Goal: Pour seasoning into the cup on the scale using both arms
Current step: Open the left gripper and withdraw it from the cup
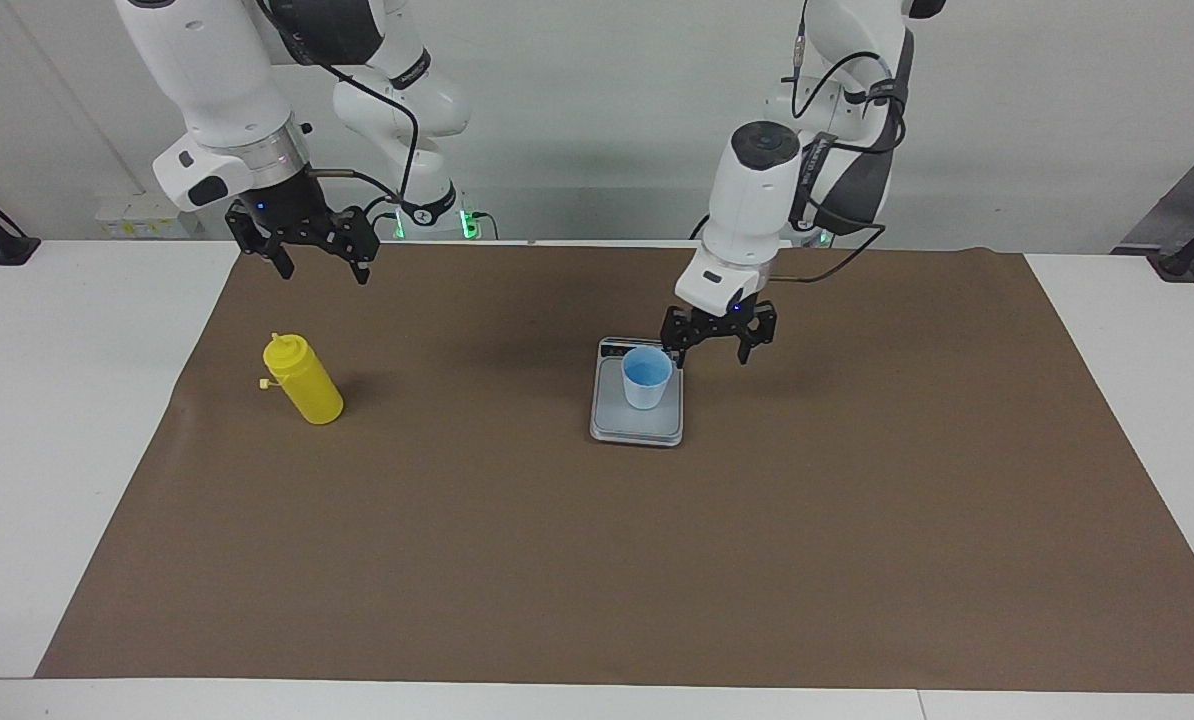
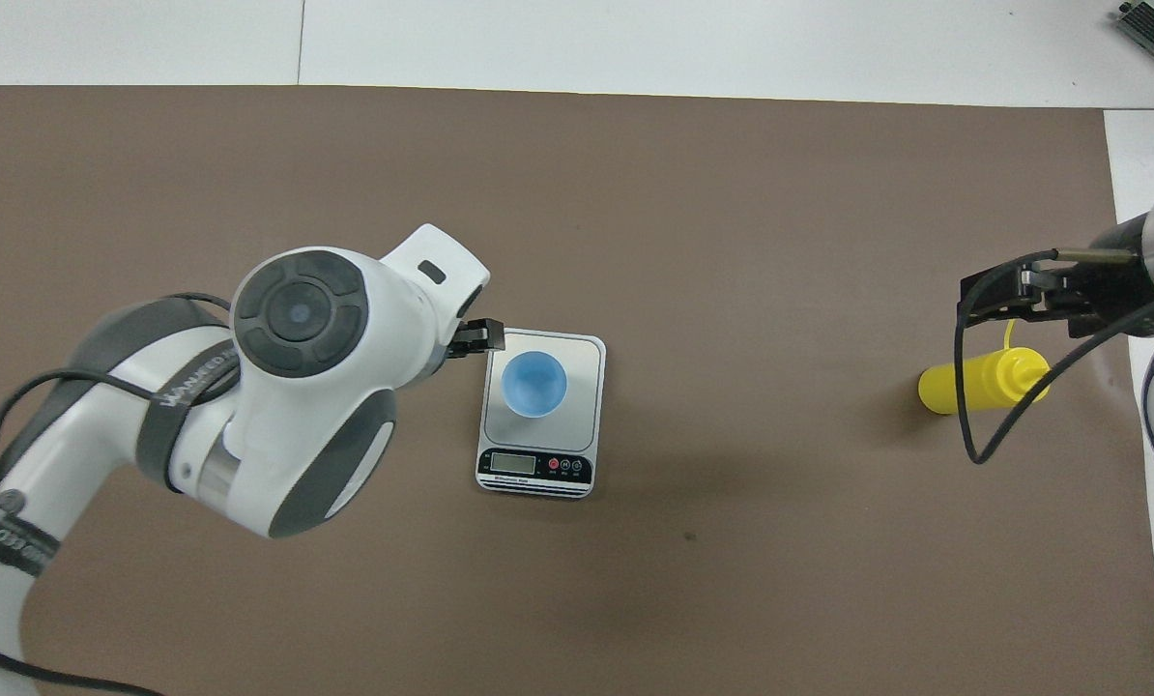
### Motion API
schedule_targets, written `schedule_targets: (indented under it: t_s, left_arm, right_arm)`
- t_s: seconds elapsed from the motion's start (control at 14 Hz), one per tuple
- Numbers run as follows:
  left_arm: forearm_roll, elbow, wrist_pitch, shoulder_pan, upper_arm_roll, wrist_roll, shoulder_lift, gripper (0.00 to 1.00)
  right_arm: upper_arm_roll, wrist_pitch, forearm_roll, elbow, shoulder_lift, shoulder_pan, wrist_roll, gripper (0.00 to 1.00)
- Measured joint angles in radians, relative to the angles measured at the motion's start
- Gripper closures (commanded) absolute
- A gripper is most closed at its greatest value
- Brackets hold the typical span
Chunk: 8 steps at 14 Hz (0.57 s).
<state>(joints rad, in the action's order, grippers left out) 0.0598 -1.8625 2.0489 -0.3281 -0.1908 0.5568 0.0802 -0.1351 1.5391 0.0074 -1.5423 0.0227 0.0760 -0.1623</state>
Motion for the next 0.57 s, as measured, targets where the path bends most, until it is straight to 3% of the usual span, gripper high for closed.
schedule_targets:
  t_s: [0.29,0.57]
  left_arm:
    - [-0.002,0.002,-0.102,0.165,0.005,-0.256,-0.079,0.0]
    - [-0.018,0.002,-0.148,0.324,0.008,-0.505,-0.102,0.0]
  right_arm:
    - [0.0,0.0,0.0,0.0,0.0,0.0,0.0,0.0]
    - [0.0,0.0,0.0,0.0,0.0,0.002,0.0,0.0]
